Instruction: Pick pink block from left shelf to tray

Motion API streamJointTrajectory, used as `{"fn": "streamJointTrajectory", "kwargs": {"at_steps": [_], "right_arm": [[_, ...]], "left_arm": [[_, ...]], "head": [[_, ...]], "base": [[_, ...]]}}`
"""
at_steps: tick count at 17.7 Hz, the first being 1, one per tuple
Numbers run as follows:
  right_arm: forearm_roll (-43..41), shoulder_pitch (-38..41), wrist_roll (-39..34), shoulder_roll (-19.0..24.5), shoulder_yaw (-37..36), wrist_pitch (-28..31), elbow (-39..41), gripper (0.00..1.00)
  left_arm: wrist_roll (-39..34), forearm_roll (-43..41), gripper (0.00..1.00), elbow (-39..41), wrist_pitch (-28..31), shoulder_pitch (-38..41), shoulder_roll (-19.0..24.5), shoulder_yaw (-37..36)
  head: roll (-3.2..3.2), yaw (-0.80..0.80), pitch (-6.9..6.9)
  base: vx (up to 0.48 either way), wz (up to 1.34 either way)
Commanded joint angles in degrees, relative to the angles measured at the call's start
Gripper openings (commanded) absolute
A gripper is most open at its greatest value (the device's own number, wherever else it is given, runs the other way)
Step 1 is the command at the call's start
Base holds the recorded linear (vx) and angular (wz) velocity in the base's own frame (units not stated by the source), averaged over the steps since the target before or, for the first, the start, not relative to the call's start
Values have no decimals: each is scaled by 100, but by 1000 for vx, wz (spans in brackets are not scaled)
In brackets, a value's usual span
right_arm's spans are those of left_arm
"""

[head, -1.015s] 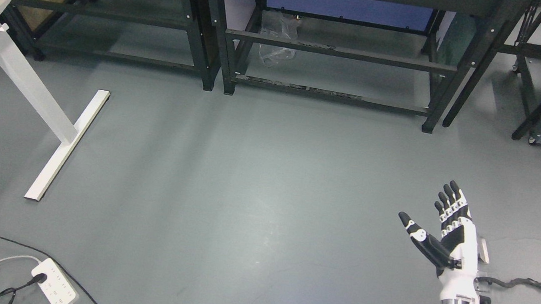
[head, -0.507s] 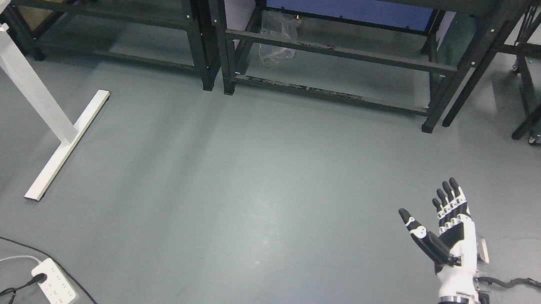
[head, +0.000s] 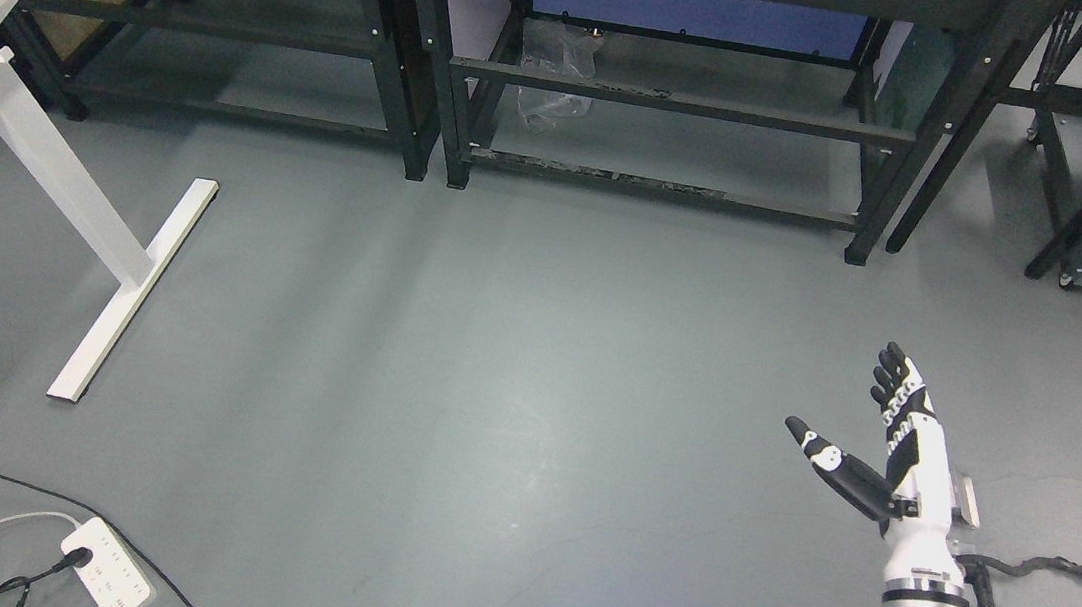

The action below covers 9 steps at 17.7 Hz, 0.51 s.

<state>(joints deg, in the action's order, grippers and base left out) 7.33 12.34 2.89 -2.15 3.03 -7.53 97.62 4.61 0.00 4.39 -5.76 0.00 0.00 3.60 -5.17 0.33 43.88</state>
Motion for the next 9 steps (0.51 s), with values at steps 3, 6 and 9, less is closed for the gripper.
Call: {"fn": "streamJointTrajectory", "kwargs": {"at_steps": [3, 6, 9], "right_arm": [[2748, -74, -51, -322, 4, 58, 20, 99], [2757, -100, -34, -365, -48, -248, 81, 99], [3726, -144, 63, -383, -57, -223, 81, 96]], "left_arm": [[-4, -9, 100, 0, -4, 53, 100, 0], [-4, -9, 100, 0, -4, 53, 100, 0], [-4, -9, 100, 0, -4, 53, 100, 0]], "head": [[0, 0, 0], [0, 0, 0], [0, 0, 0]], "base": [[27, 0], [44, 4], [42, -2]]}}
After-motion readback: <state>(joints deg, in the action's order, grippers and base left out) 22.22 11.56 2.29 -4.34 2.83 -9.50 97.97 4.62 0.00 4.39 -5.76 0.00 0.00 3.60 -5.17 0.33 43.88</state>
